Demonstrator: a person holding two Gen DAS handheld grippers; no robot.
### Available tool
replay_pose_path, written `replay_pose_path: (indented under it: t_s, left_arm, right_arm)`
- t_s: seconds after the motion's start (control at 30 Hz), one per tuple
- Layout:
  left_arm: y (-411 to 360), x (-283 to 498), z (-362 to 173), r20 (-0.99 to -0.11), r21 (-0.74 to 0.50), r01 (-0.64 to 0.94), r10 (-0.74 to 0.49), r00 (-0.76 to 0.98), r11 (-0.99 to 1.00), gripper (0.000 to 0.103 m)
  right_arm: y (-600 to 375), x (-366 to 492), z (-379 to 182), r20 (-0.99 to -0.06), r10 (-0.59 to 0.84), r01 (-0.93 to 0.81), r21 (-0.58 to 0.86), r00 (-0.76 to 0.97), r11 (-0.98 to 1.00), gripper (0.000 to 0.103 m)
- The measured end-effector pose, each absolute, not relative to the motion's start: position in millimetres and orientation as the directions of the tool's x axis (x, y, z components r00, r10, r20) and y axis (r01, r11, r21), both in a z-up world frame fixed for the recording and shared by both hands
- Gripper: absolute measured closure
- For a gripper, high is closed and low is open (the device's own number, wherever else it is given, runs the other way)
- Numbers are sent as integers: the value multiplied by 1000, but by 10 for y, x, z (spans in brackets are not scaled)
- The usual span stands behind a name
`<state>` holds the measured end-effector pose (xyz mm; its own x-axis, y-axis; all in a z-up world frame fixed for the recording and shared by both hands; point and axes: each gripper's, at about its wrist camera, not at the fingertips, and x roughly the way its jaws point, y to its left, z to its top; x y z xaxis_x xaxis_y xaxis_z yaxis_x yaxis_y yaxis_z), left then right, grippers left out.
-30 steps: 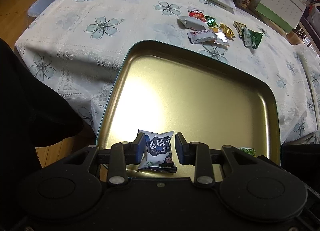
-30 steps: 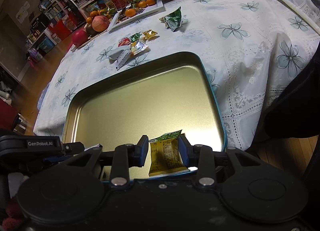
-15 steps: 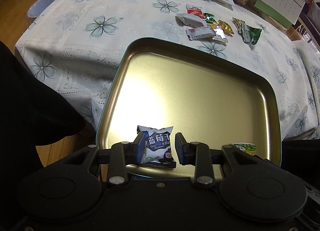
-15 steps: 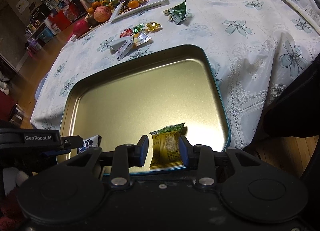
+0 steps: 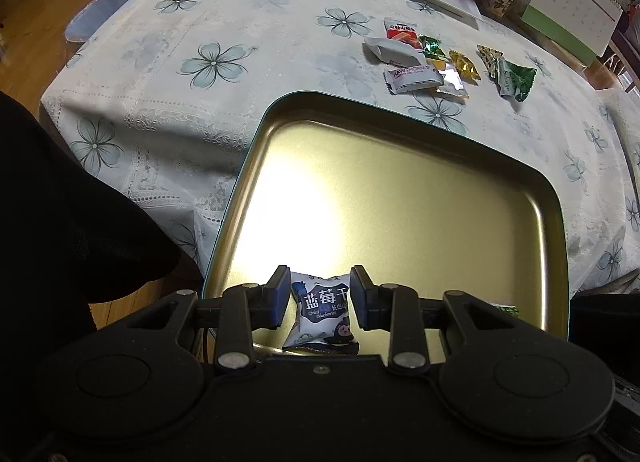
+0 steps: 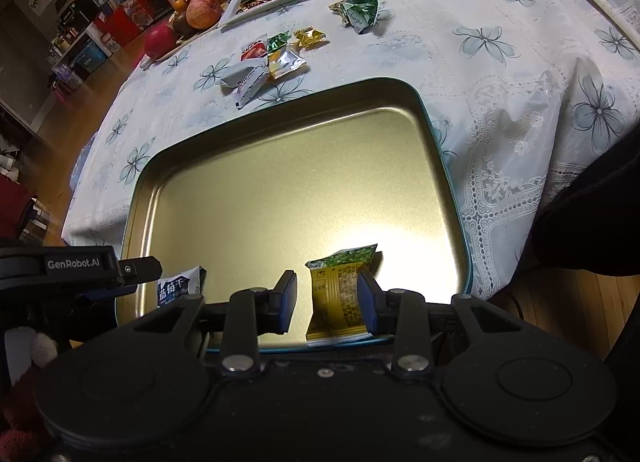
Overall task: Organize snacks
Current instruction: 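Open both tools to release the packets into the tray, then move both tools back to the snack pile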
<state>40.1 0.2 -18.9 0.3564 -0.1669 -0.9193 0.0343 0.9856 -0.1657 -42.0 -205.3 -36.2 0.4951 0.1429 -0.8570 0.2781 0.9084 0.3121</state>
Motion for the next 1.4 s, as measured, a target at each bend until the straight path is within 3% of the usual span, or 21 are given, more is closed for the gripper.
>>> replay_pose_path:
  t_s: [0.57, 0.9, 1.4]
  left_arm:
    - [-232, 1360, 227, -906, -139, 146, -186, 380, 979, 62]
    - [-454, 2119, 212, -906, -118, 178, -179, 385, 977, 62]
    - [-611, 2829, -134, -925, -143, 116, -174, 338, 983, 62]
  right_arm:
    - [-2310, 669, 57, -845, 178, 194, 311, 504, 930, 66]
    - [-2569, 1431, 106, -858, 167, 204, 297, 487, 933, 66]
    - [-3448, 2551, 8, -856, -65, 478, 223, 514, 849, 66]
